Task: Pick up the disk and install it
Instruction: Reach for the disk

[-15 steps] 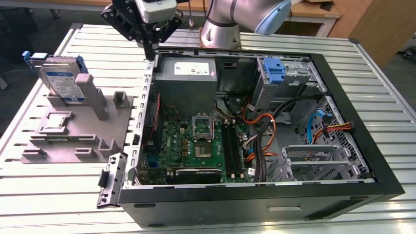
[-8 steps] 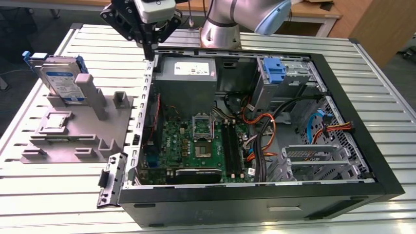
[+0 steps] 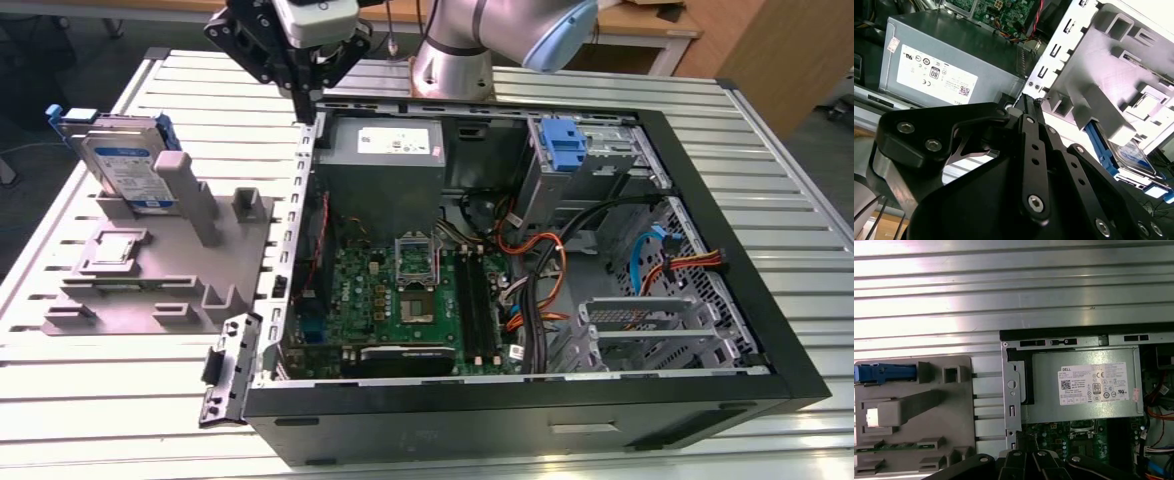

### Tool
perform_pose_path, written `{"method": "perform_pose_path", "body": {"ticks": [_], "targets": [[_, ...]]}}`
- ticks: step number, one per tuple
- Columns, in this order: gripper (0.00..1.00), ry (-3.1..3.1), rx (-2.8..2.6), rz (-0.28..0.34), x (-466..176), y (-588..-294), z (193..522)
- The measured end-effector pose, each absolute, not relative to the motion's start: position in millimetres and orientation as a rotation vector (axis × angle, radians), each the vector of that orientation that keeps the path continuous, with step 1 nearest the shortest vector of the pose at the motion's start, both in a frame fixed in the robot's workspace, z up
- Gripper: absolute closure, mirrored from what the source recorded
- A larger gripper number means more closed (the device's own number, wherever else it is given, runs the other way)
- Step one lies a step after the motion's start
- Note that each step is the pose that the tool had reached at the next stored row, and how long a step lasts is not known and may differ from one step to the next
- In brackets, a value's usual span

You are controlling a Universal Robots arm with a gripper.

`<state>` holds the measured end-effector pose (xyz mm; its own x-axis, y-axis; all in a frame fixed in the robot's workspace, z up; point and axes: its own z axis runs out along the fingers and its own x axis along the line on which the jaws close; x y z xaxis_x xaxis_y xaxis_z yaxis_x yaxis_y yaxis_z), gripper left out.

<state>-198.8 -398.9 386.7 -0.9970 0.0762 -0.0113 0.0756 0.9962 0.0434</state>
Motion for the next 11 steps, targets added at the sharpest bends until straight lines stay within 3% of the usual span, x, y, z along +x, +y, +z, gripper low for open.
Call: {"method": "perform_pose_path", "body": {"ticks": [11], "targets": [[0.9, 3.127, 0.119, 0.067, -203.4, -398.9, 386.0]]}}
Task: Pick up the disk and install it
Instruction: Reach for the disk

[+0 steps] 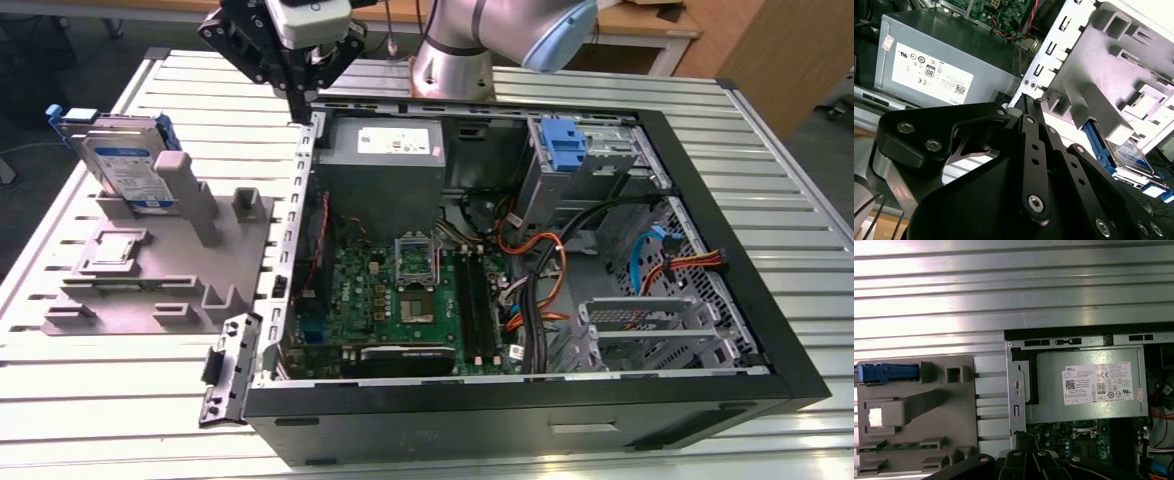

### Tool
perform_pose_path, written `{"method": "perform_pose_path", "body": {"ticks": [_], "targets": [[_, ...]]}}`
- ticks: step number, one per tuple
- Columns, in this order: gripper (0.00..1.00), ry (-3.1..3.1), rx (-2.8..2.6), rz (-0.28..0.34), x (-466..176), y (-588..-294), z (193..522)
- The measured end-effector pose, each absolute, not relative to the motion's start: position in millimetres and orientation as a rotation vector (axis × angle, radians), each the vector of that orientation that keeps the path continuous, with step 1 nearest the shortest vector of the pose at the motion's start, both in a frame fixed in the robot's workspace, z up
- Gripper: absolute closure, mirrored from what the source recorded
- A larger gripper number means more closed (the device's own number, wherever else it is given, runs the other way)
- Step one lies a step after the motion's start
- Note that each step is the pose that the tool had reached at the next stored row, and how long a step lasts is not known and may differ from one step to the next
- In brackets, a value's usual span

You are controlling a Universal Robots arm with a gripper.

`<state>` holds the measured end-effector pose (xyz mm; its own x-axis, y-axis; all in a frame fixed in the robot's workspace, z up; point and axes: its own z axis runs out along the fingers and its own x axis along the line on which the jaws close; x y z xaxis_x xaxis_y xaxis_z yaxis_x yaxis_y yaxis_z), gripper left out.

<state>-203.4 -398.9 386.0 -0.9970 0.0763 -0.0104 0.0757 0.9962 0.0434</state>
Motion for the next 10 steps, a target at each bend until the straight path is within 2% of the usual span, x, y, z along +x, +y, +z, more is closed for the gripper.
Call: {"method": "perform_pose_path", "body": {"ticks": [10], "targets": [[0.9, 3.127, 0.119, 0.067, -206.2, -398.9, 385.7]]}}
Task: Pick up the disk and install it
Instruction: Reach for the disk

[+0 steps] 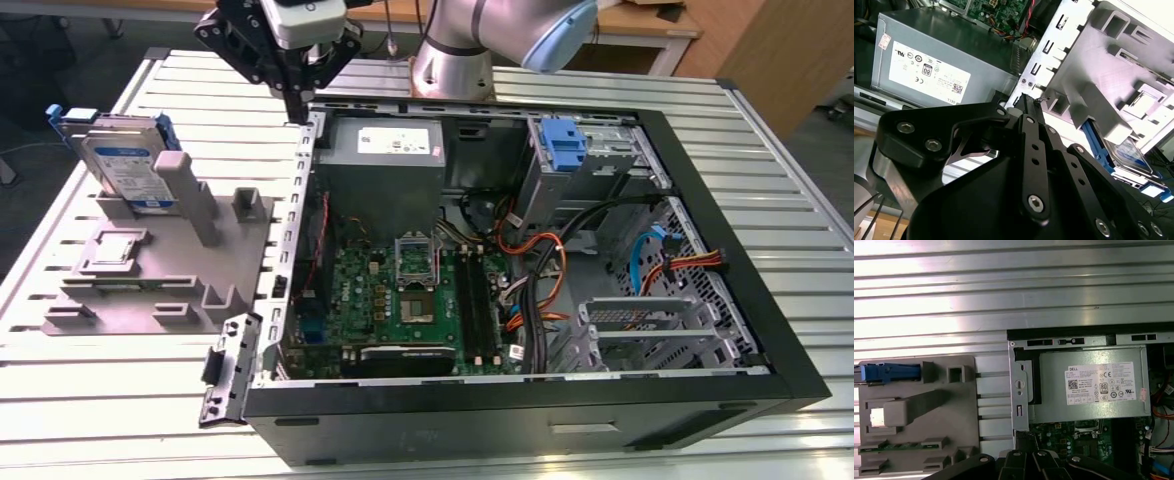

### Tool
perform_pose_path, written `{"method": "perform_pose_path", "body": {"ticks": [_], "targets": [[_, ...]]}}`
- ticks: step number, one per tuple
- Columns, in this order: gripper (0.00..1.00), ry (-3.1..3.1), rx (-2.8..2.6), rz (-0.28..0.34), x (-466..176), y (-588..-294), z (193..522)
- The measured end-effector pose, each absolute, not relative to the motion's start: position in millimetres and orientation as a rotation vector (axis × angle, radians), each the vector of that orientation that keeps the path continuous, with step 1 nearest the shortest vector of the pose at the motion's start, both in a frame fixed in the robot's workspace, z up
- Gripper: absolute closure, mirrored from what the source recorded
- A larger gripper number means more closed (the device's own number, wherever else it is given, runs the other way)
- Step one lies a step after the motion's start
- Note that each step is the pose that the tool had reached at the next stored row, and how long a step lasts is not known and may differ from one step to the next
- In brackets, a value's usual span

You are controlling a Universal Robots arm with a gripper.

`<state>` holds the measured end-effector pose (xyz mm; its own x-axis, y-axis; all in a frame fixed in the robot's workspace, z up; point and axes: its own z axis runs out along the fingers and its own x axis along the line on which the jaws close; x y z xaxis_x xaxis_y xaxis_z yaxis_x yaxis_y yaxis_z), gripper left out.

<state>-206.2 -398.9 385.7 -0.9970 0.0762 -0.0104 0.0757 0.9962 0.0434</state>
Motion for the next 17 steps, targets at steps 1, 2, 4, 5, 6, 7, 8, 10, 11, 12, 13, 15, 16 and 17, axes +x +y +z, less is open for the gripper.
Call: {"method": "perform_pose_path", "body": {"ticks": [1, 2, 4, 5, 6, 7, 8, 10, 11, 12, 13, 15, 16, 17], "targets": [[0.9, 3.127, 0.119, 0.067, -206.4, -398.9, 385.7], [0.9, 3.127, 0.119, 0.067, -206.6, -398.9, 385.7], [0.9, 3.127, 0.119, 0.067, -207.0, -398.9, 385.7], [0.9, 3.127, 0.119, 0.067, -207.3, -398.9, 385.6], [0.9, 3.127, 0.119, 0.067, -207.5, -398.9, 385.6], [0.9, 3.127, 0.119, 0.067, -207.7, -398.9, 385.6], [0.9, 3.127, 0.119, 0.067, -207.9, -398.9, 385.5], [0.9, 3.127, 0.119, 0.067, -208.3, -398.9, 385.5], [0.9, 3.127, 0.119, 0.067, -208.5, -398.9, 385.4], [0.9, 3.127, 0.119, 0.067, -208.7, -398.9, 385.4], [0.9, 3.127, 0.119, 0.067, -208.9, -398.9, 385.4], [0.9, 3.127, 0.119, 0.067, -209.3, -398.9, 385.3], [0.9, 3.127, 0.119, 0.067, -209.5, -398.9, 385.3], [0.9, 3.127, 0.119, 0.067, -209.7, -398.9, 385.3]]}}
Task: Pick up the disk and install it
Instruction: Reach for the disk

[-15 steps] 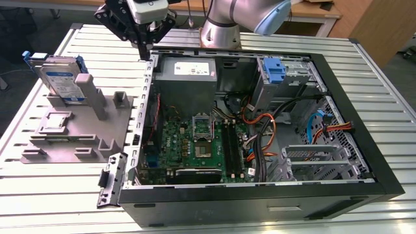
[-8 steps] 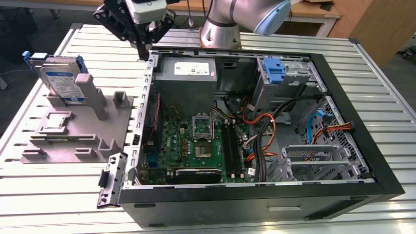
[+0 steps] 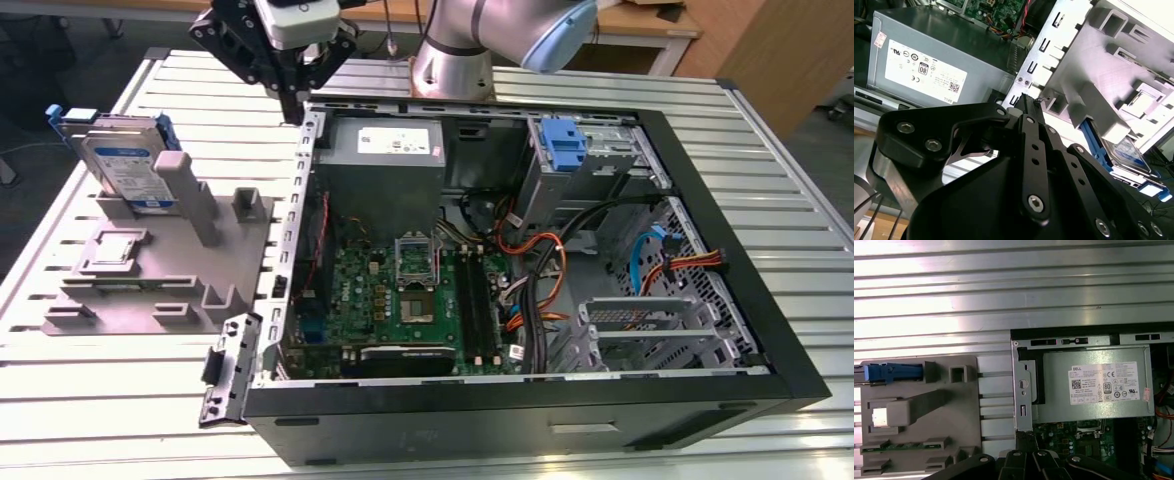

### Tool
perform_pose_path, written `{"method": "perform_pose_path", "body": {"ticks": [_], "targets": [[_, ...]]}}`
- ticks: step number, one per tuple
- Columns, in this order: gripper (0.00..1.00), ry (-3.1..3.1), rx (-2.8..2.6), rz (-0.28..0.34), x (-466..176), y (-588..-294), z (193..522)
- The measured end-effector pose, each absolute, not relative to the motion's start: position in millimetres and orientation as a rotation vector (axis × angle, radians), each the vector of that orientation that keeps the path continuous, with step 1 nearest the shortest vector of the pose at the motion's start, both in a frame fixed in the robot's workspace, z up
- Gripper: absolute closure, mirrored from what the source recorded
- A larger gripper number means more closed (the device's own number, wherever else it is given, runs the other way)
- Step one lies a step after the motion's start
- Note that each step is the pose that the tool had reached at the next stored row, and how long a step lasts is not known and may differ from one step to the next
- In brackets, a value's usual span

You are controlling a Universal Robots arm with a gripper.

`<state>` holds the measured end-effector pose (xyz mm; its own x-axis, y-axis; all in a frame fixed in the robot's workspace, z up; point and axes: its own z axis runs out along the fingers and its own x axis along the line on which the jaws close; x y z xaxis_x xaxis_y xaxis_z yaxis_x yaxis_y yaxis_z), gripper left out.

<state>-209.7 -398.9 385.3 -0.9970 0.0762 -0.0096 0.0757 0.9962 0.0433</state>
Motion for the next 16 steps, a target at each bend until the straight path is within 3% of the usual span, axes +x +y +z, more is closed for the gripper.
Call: {"method": "perform_pose_path", "body": {"ticks": [16], "targets": [[0.9, 3.128, 0.119, 0.067, -212.6, -398.9, 384.8]]}}
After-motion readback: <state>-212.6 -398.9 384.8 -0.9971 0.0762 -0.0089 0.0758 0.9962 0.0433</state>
